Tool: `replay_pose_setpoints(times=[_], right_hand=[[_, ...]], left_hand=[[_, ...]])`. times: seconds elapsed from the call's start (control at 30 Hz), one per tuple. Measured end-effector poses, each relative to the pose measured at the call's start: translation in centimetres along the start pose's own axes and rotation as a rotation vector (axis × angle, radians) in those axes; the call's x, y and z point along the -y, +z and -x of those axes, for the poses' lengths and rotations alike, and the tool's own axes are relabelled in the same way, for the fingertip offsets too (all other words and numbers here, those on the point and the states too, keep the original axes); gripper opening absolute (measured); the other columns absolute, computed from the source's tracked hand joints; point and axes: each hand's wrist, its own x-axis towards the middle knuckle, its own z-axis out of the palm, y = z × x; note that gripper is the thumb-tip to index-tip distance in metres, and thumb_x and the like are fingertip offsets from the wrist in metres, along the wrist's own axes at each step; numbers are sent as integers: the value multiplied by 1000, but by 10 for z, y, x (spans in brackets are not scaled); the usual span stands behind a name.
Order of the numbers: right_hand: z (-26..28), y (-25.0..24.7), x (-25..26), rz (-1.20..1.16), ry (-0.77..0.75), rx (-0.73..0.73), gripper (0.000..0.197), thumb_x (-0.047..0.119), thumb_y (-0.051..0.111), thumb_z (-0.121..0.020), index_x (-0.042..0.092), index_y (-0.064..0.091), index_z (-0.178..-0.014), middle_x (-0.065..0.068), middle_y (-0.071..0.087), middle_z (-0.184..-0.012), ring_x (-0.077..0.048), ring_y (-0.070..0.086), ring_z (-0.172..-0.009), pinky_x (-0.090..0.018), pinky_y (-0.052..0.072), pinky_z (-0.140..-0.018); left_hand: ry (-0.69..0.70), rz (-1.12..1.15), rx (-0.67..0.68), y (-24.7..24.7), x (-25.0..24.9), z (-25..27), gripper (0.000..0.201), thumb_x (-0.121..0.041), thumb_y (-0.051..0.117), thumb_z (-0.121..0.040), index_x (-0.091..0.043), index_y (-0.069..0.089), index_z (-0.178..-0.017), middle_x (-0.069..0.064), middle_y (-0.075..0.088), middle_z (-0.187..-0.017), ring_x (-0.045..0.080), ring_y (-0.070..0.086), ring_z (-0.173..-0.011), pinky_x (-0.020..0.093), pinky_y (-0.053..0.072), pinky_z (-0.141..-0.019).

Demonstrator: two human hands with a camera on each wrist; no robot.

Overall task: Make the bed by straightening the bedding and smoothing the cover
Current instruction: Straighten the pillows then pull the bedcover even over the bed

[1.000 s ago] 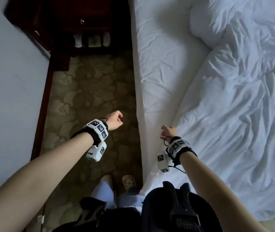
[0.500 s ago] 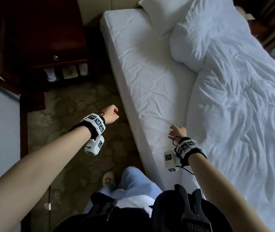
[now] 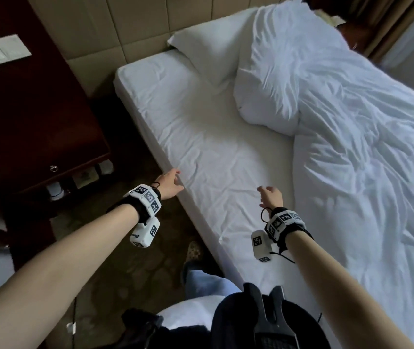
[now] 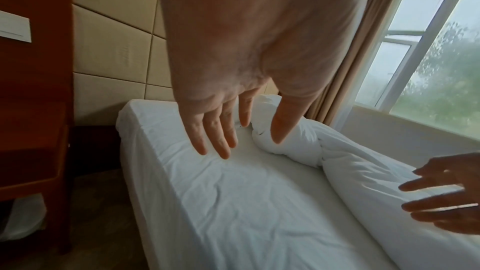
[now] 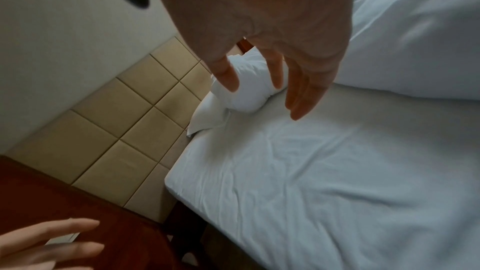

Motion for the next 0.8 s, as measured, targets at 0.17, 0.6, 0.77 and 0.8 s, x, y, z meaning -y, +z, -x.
replay_pose_setpoints(times=[0.17, 0.6, 0.77, 0.8], right_hand=[[-26, 8, 84, 62, -28, -71, 59, 26, 54, -91, 5, 36, -143, -16, 44, -143, -31, 44, -131, -35, 35, -105], [-151, -14, 190, 29, 35, -272, 70, 28, 54, -90, 14, 21, -150, -15, 35, -150, -29, 38, -137, -38, 32, -113], [-192, 4, 225, 64, 142, -330, 72, 25, 53, -92, 11, 16, -152, -17, 34, -151, -30, 35, -138, -34, 29, -112], [-198, 8, 232, 68, 163, -333, 72, 25, 52, -92, 10, 15, -152, -17, 34, -151, -30, 35, -138, -33, 29, -111]], left_hand=[[38, -48, 23, -63, -24, -87, 66, -22, 61, -88, -11, 29, -145, 13, 42, -141, 30, 49, -124, 36, 38, -104], [239, -56, 172, -92, -170, -328, 113, -44, 74, -75, -12, -3, -151, 21, 8, -155, 32, 15, -145, 39, 17, -117], [97, 107, 330, -93, -207, -414, 122, -48, 75, -73, -11, -11, -150, 16, -2, -159, 28, 1, -148, 40, 9, -120], [64, 129, 352, -94, -213, -428, 123, -48, 76, -72, -11, -11, -150, 16, 0, -159, 28, 4, -148, 40, 10, -121]])
